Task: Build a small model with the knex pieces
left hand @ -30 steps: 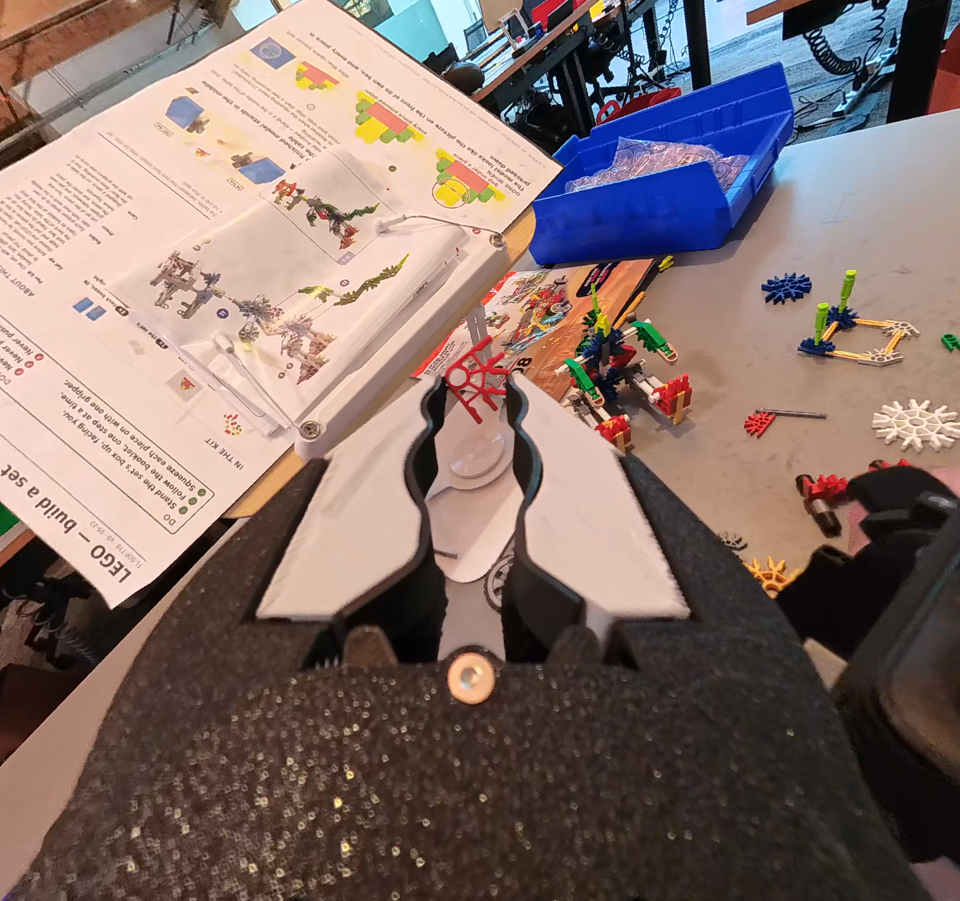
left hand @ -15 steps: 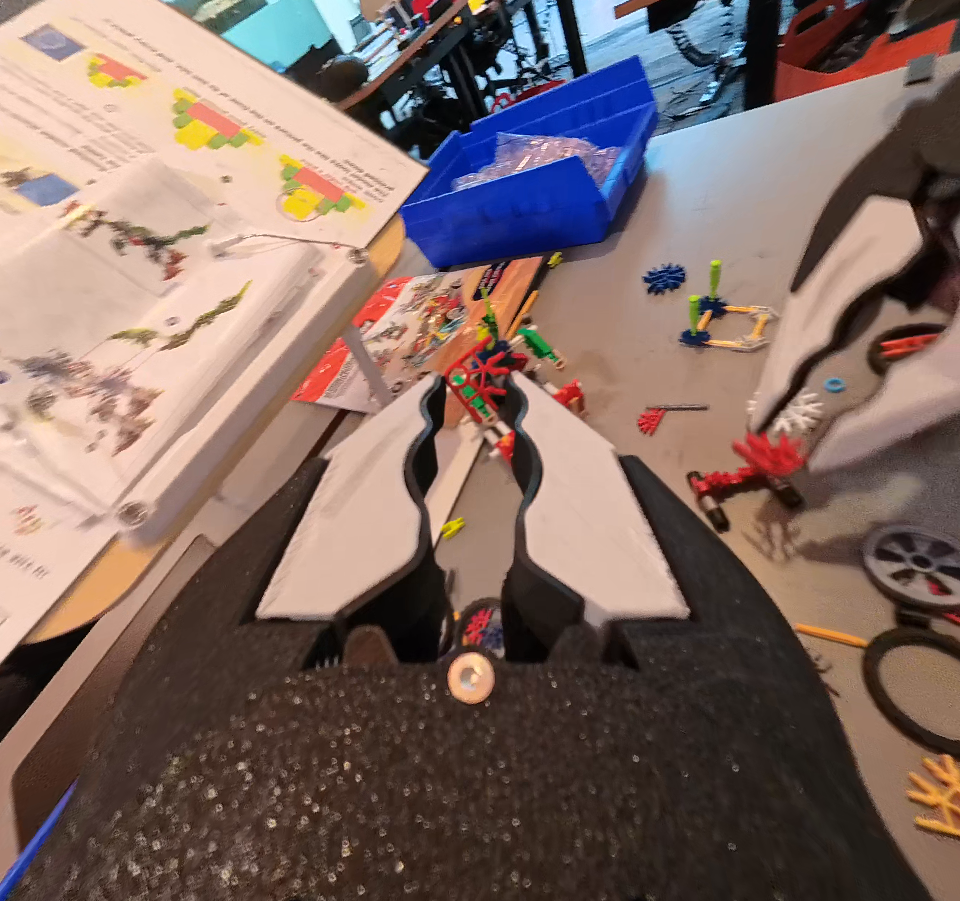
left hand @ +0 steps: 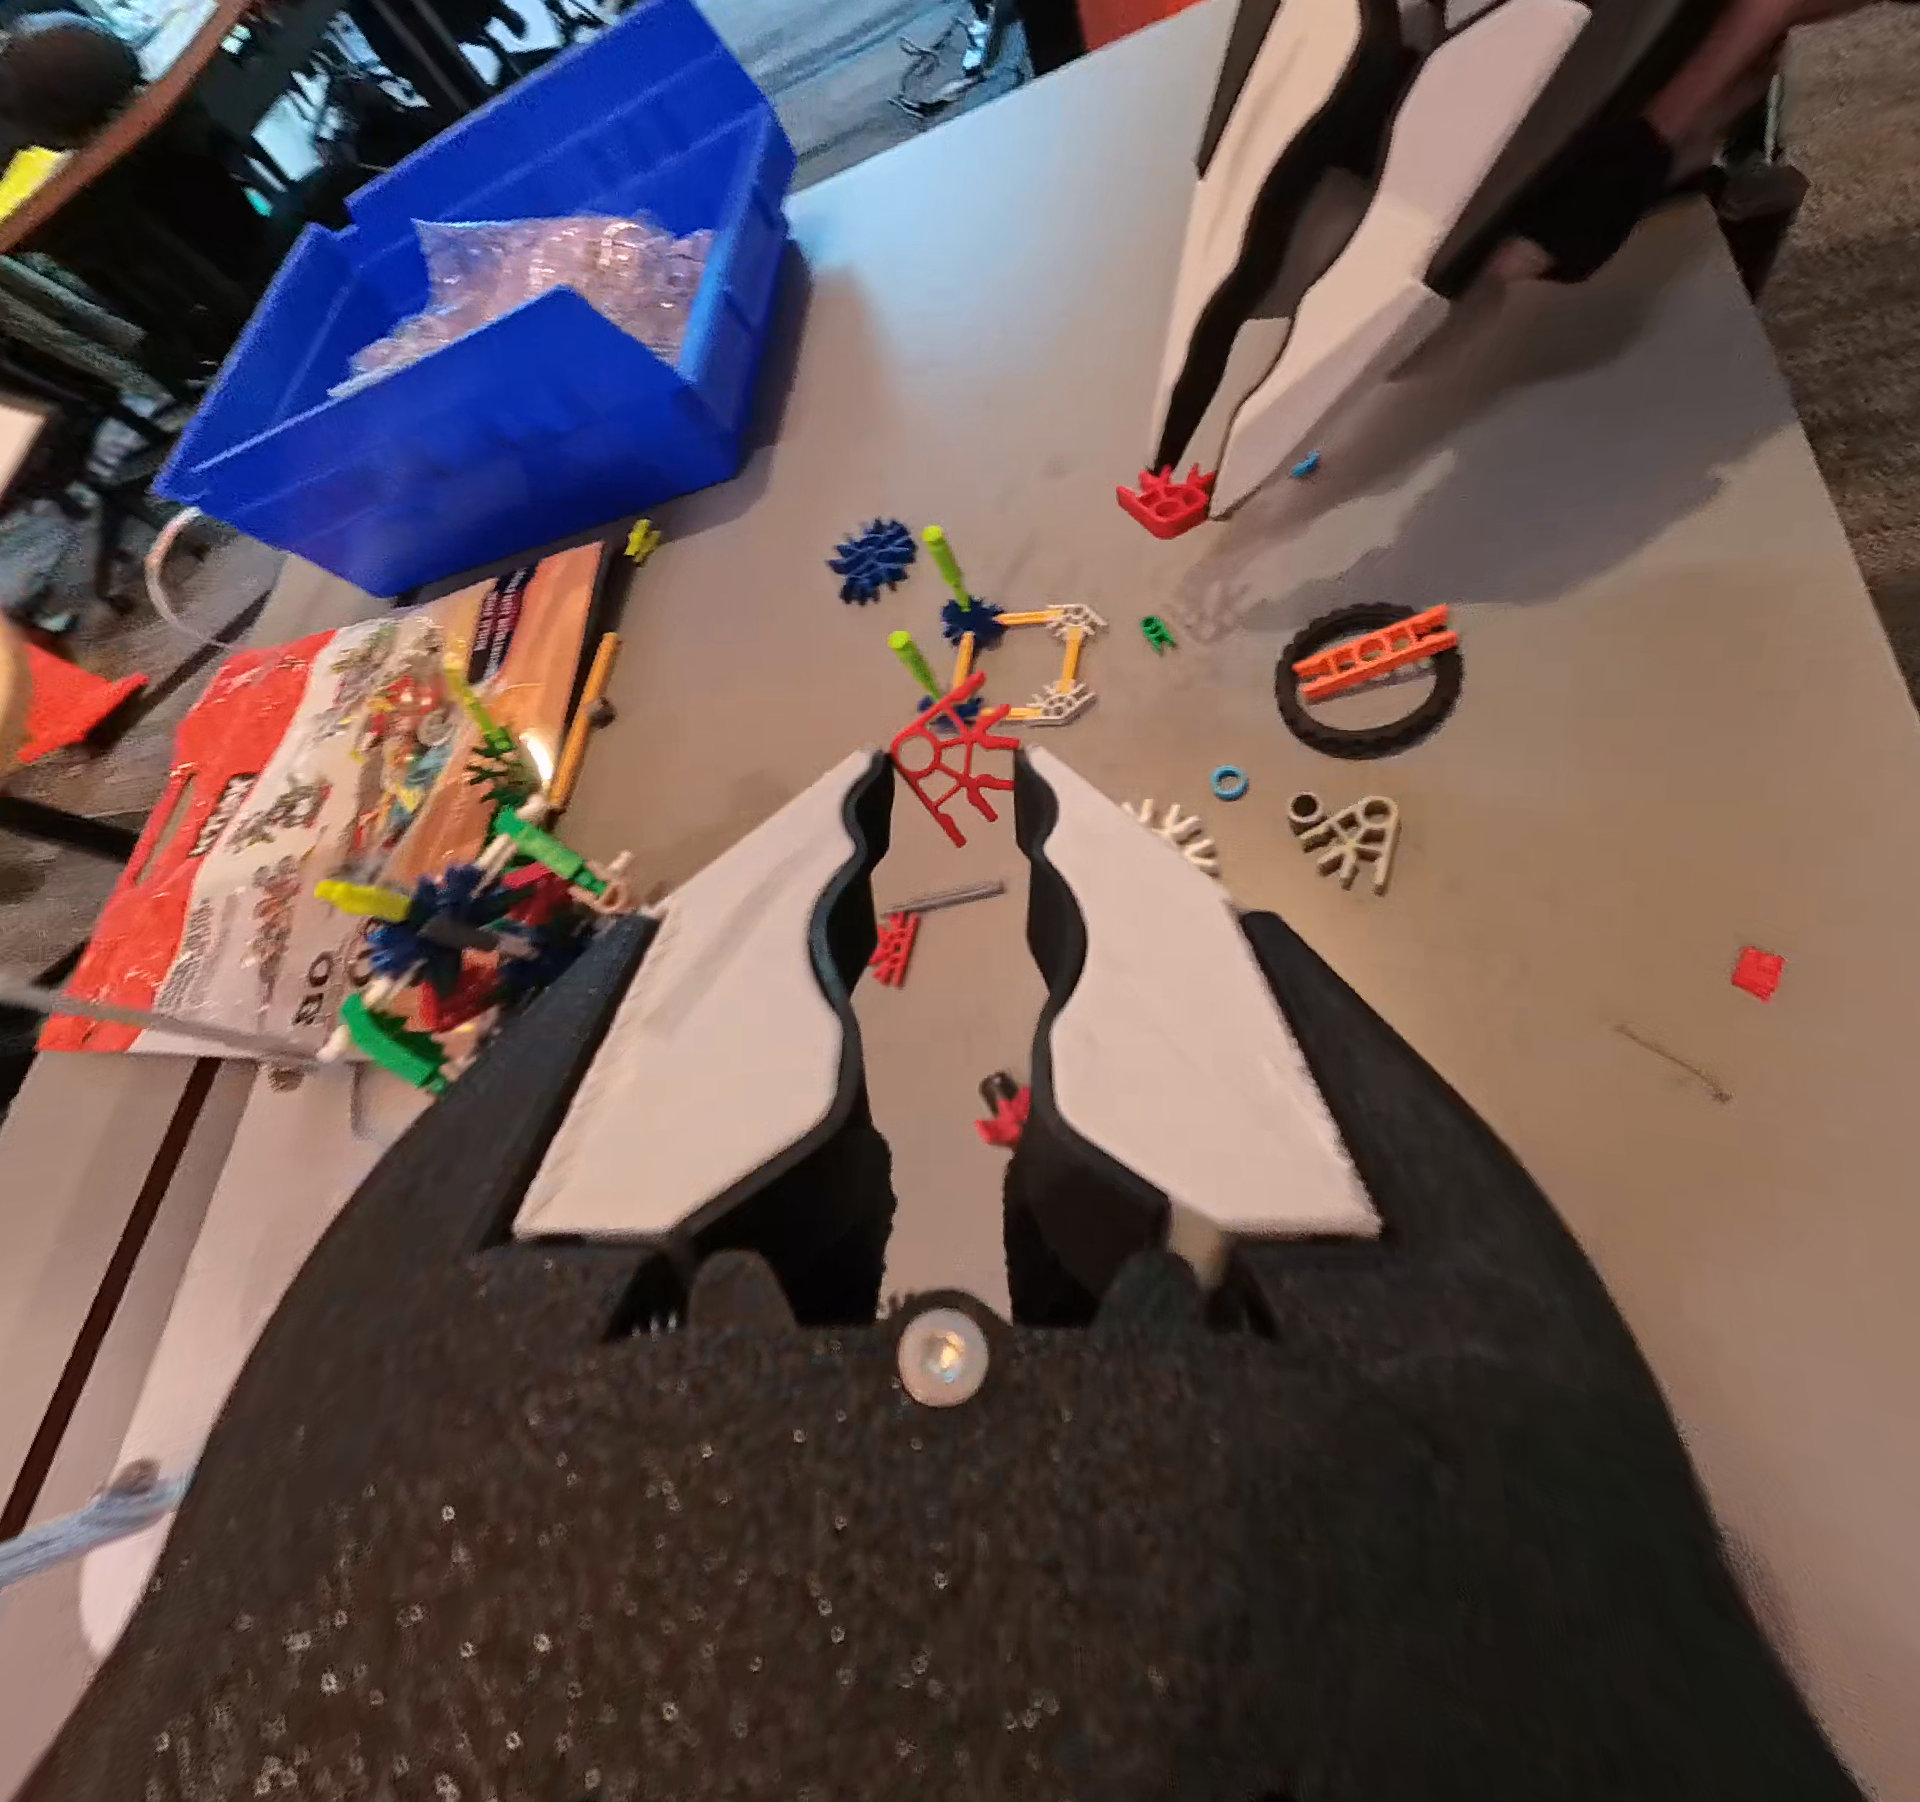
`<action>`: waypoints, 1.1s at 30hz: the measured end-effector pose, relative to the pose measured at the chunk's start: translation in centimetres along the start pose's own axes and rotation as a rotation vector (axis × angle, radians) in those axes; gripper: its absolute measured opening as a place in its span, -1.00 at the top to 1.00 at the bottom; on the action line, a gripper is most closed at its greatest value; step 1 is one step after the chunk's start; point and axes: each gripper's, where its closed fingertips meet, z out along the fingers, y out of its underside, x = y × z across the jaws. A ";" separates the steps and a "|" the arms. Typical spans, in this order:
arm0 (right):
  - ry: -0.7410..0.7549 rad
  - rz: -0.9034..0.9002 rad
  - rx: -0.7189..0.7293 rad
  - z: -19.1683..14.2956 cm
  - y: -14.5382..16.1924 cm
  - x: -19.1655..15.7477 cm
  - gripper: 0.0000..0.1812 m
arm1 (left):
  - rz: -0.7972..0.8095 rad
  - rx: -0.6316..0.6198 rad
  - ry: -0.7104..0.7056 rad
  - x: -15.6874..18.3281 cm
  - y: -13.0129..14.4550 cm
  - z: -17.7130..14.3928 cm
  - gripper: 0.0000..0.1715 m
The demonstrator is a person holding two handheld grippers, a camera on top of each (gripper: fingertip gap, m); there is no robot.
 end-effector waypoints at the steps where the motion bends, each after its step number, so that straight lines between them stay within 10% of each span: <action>1: 0.000 0.000 -0.001 -0.1 0.2 0.0 0.77 | 0.008 -0.009 0.015 0.5 0.0 0.3 0.76; 33: -0.103 -0.010 0.057 -0.2 -0.3 -2.9 0.77 | 0.029 -0.157 0.216 10.5 3.5 1.5 0.76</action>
